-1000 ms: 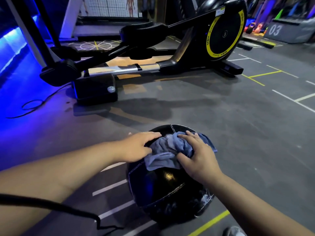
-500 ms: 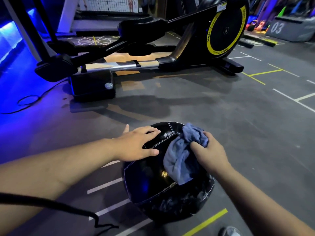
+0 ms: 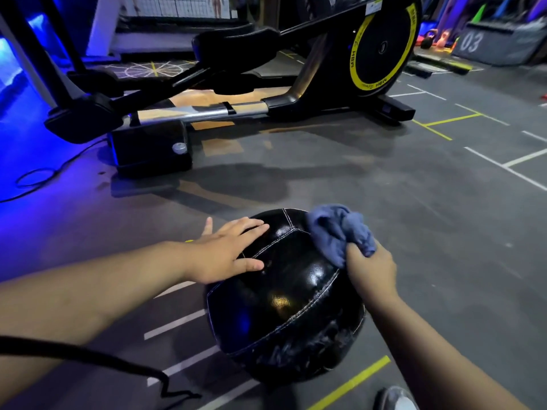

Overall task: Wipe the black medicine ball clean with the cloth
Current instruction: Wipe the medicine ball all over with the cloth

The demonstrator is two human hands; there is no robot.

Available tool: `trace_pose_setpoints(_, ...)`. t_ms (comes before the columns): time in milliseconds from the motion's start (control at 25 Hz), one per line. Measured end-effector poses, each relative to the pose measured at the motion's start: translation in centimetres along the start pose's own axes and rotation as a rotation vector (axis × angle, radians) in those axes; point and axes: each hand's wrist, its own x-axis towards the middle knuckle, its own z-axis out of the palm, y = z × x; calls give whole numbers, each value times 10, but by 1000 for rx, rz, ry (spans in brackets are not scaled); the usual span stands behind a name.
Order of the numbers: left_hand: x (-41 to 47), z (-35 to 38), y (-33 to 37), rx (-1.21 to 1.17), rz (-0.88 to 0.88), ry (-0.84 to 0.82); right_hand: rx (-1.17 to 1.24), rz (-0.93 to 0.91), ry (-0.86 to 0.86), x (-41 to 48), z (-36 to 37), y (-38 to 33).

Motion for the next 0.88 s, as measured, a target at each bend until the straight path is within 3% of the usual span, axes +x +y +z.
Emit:
trace_pose_setpoints(80,0,1,2,-6,5,-10,213,139,-18,6,-7,8)
trace_pose_setpoints(160,1,3,2,-10,-1,-21,262,-19,-13,-4,-4,-1)
trace_pose_setpoints(280,3,1,1,12,-22,-22,-49,-583,-130,-31,15,-20)
trace_pose_setpoints(400,-1,0,-3,9,-23,-9,-418,-935,-331,-69,28,-32)
trace_pose_setpoints(480,-6,3,-6,-9,-29,9,-664,-940,-333,-84,29,-33)
trace_pose_setpoints(640,-8,5,-11,-9,-48,-20,-614,-1032,-188,-57,21,-20)
trace_pose_setpoints(720,-5,3,-10,-18,-41,-29,-482,-941,-30,-18,10,-10)
trace_pose_setpoints(840,4,1,-7,-14,-27,-26,-247,-296,81,14,-6,-4)
trace_pose_setpoints(880,7,1,-7,-5,-23,-25,-173,-161,93,15,-2,1)
